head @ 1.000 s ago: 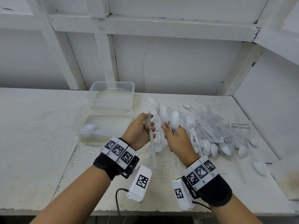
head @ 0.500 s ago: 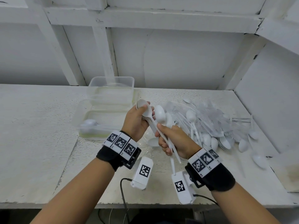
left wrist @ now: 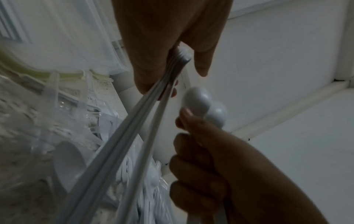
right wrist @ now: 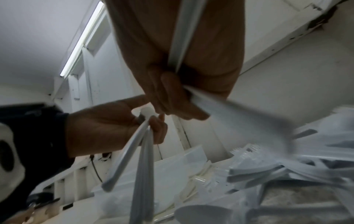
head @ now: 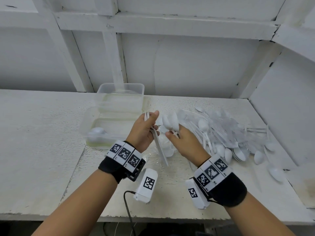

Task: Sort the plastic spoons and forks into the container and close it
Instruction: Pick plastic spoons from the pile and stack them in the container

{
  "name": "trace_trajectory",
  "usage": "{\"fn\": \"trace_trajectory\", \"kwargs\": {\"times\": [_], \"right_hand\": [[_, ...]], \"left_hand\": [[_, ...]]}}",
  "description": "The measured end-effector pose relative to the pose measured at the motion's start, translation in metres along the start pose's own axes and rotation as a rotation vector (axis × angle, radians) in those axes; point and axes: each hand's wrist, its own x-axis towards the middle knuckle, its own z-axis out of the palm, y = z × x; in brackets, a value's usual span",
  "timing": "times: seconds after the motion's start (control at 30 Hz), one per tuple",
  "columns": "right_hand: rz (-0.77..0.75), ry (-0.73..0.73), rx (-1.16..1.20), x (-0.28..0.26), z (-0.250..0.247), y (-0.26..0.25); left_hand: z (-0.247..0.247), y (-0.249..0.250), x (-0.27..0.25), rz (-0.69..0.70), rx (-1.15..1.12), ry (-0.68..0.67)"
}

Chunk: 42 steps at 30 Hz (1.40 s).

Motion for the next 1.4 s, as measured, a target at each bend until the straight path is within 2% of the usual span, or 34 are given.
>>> {"fn": "trace_trajectory", "kwargs": {"times": [0.13,0.27,0.47,0.67,0.77,0.9,1.0,1.17,1.27,1.4], "right_hand": [[-0.037,-0.024,-0.114,0.002,0.011,-0.009],[-0.035,-0.022,0.000,-0.001,0.015,-0.016],[-0.055,-0.007,0.076,-0.003,0.015,-0.018],[-0.208,0.085,0.032,-0.002,0.025,-0.014],[-0.304,0.117,-0.002,0.000,0.029,-0.010],[-0.290,0.189,-0.118,0.005,0.026,-0.003],[-0.280,0.212,-0.105,0.006,0.023,-0.005],[-0.354,0.238,-0.113,0.010,0.030,-0.006],[-0.409,0.230,-0.095,0.010,0.035,-0.004],[-0.465,0.146,-0.052,0.010,0.036,-0.001]], "left_hand": [[0.004,-0.001,-0.005,0.038,0.076,-0.132],[0.000,-0.003,-0.008,-0.051,0.000,-0.049],[-0.003,-0.003,-0.011,-0.081,-0.084,0.008],[-0.008,-0.003,-0.006,-0.117,-0.251,0.115],[-0.010,0.000,-0.005,-0.080,-0.280,0.162],[-0.013,0.003,-0.004,-0.027,-0.232,0.185],[-0.012,0.000,-0.006,-0.021,-0.206,0.159],[-0.007,-0.003,-0.013,0.009,-0.208,0.002],[-0.006,-0.003,-0.014,-0.010,-0.226,0.023],[-0.008,-0.002,-0.018,-0.040,-0.211,0.064]]}}
